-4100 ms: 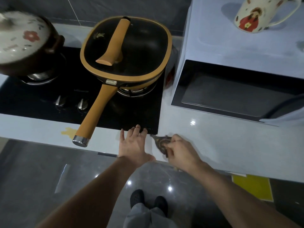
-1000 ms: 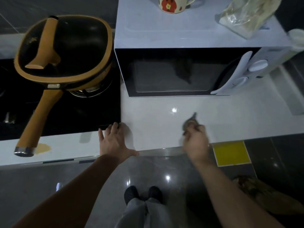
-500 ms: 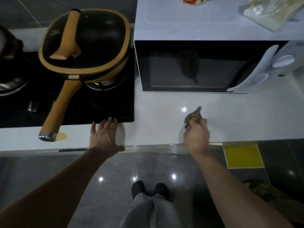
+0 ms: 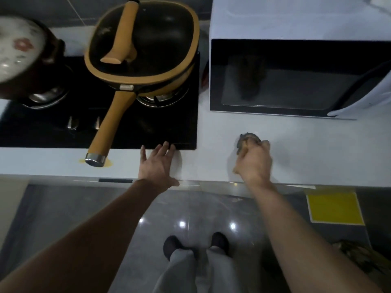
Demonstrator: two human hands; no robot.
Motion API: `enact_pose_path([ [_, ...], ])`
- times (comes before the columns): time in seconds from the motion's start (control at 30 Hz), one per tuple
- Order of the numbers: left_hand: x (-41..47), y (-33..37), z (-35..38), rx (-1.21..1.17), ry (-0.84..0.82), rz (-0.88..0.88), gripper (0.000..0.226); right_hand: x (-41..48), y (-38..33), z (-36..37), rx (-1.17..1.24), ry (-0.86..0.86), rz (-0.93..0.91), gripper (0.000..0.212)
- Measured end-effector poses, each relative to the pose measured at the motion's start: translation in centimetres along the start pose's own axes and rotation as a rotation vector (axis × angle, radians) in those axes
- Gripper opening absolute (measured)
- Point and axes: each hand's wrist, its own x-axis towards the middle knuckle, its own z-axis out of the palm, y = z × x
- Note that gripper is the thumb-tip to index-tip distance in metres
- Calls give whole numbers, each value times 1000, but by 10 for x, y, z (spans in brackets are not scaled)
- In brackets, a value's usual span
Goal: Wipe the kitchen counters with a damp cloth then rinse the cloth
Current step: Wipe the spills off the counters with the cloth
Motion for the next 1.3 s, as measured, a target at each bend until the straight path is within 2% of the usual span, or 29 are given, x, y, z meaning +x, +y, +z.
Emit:
enact_pose_path([
  [0.03, 1, 0, -1, 1, -4, 0, 117, -6, 0, 7, -69, -20, -11, 25],
  [0.13, 2, -1, -2, -3, -5, 12, 117, -45, -23, 52, 13, -118, -80, 13],
  [0.17, 1, -2, -2, -8, -5, 18, 116, -57, -39, 67, 40, -94, -111, 8],
  [0.23, 1, -6, -1, -40, 38, 46, 105, -76, -76, 88, 96, -143, -136, 13],
  [0.3, 1, -12, 0, -111, 97, 89, 86, -91, -104, 95, 32, -205, -295, 19],
  [0.33, 1, -18, -1, -149, 95, 122, 86, -93, -106, 95, 46, -208, -302, 24],
  [0.4, 0, -38, -1, -180, 47, 228, 104, -89, -96, 93, 1, -130, -280, 29],
  [0.43, 0, -54, 2, -181, 46, 281, 110, -85, -89, 90, -6, -79, -210, 29],
  [0.53, -5, -112, 13, -247, 88, 347, 107, -85, -90, 97, -53, 16, -33, 25],
  [0.67, -13, -194, 23, -171, 271, 385, 100, -103, -148, 138, -13, -33, -52, 22],
  [0.8, -19, -262, 33, -193, 380, 313, 101, -116, -176, 147, 1, -183, -54, 23],
  [0.87, -21, -289, 33, -165, 328, 207, 116, -114, -167, 135, -19, -97, -5, 25],
  [0.93, -20, -309, 36, -152, 227, 112, 132, -109, -163, 128, -30, 24, 134, 22],
  [1.0, -17, -318, 40, -144, 141, 64, 141, -106, -164, 136, -93, 64, 182, 18],
  [1.13, -13, -317, 46, -138, 85, 18, 136, -127, -187, 175, -94, -51, 34, 15],
  [1.2, -13, -316, 47, -174, 98, 4, 131, -137, -198, 187, -66, -69, -70, 29],
  [1.23, -12, -316, 47, -181, 102, 3, 129, -139, -203, 184, -61, -80, -64, 30],
  [1.27, -12, -316, 47, -180, 102, 5, 128, -138, -201, 180, -109, -65, -46, 18],
  [1.3, -12, -315, 47, -175, 103, 8, 126, -137, -202, 171, -56, -18, 27, 11],
])
